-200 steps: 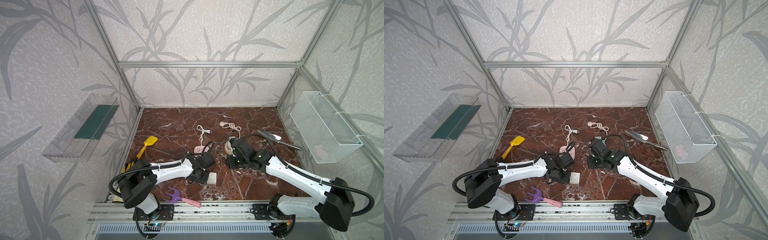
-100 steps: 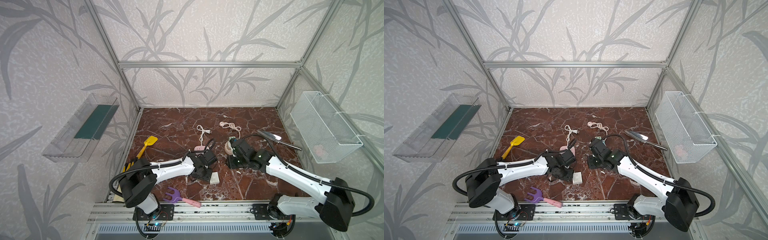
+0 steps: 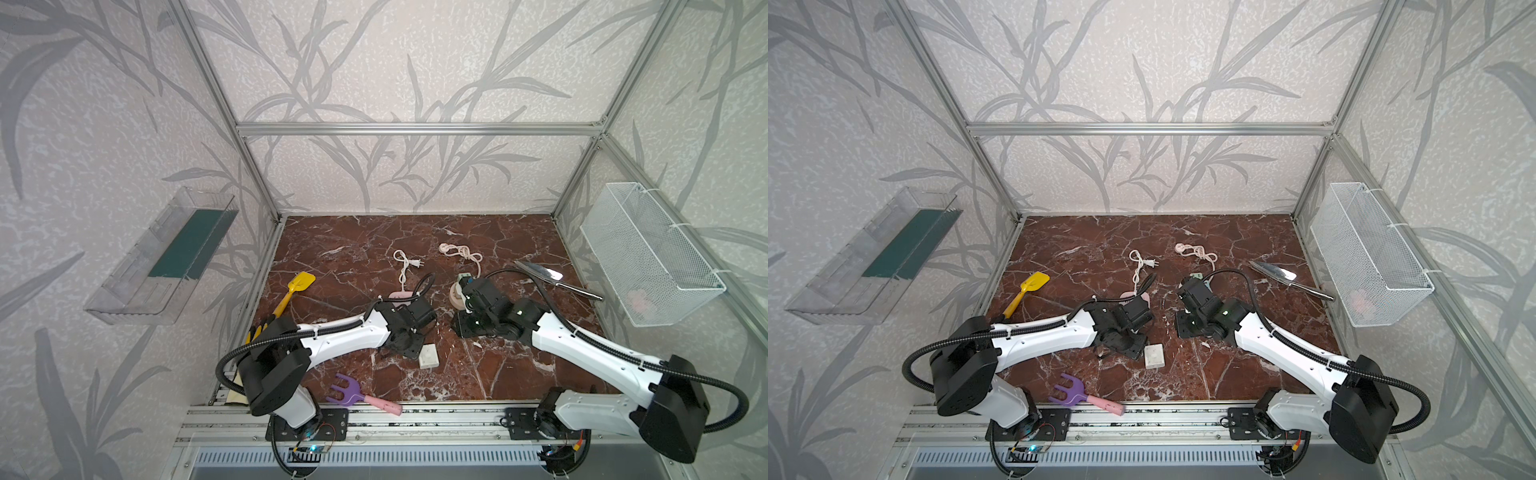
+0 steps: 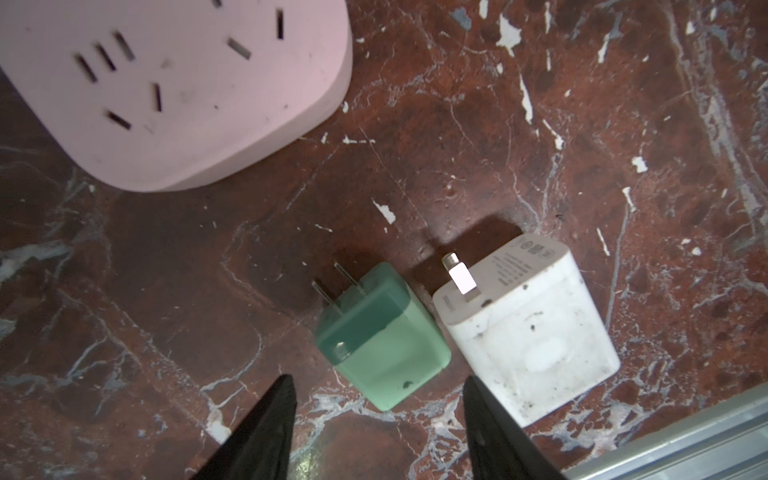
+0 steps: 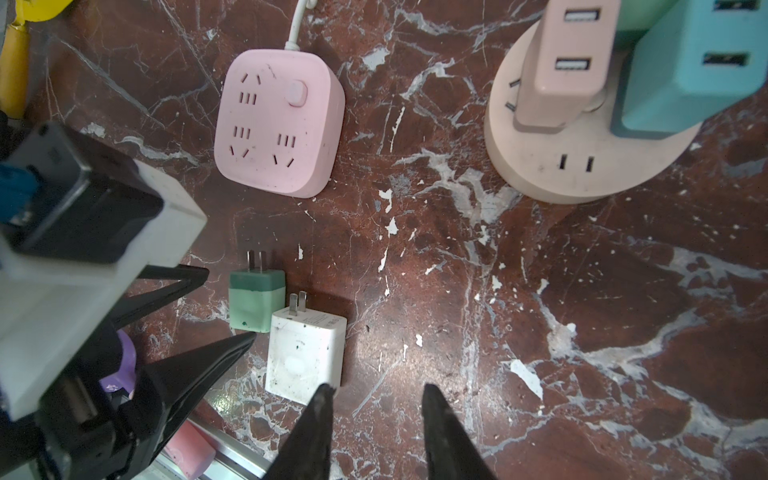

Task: Insert the plug
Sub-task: 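Close the left gripper on the mint green adapter beside the white adapter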

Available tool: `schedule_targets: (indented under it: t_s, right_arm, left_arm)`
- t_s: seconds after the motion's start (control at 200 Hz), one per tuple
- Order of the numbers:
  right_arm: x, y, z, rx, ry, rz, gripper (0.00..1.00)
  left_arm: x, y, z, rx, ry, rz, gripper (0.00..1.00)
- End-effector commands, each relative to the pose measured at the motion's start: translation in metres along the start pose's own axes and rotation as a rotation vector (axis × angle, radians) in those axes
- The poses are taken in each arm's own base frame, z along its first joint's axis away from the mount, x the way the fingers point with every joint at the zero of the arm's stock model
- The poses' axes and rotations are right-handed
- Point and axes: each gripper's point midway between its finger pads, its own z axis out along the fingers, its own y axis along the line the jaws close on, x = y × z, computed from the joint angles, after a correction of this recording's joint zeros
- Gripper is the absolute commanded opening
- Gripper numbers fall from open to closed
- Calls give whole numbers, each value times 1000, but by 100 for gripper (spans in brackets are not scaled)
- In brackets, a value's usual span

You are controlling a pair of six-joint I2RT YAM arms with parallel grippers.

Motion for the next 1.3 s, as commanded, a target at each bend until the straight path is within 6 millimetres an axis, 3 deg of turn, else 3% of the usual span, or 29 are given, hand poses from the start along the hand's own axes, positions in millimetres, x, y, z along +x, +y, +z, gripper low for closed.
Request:
schedule_targets:
  t_s: [0.0, 0.3, 1.03, 1.295]
  right_arm:
    - [-1, -1, -2, -5, -10, -3, 37]
    - [2, -5, 3, 3, 6, 7, 37]
    - [7, -10, 8, 1, 13, 27, 37]
    - [8, -10, 9, 0, 17, 29, 37]
  left_arm:
    - [-11, 6, -11, -43, -55, 116, 68]
    - [-17, -13, -4, 40, -68, 233, 70]
    - [-8, -8, 19, -2, 9, 224, 60]
    - [-12, -10, 8, 25, -38, 205, 59]
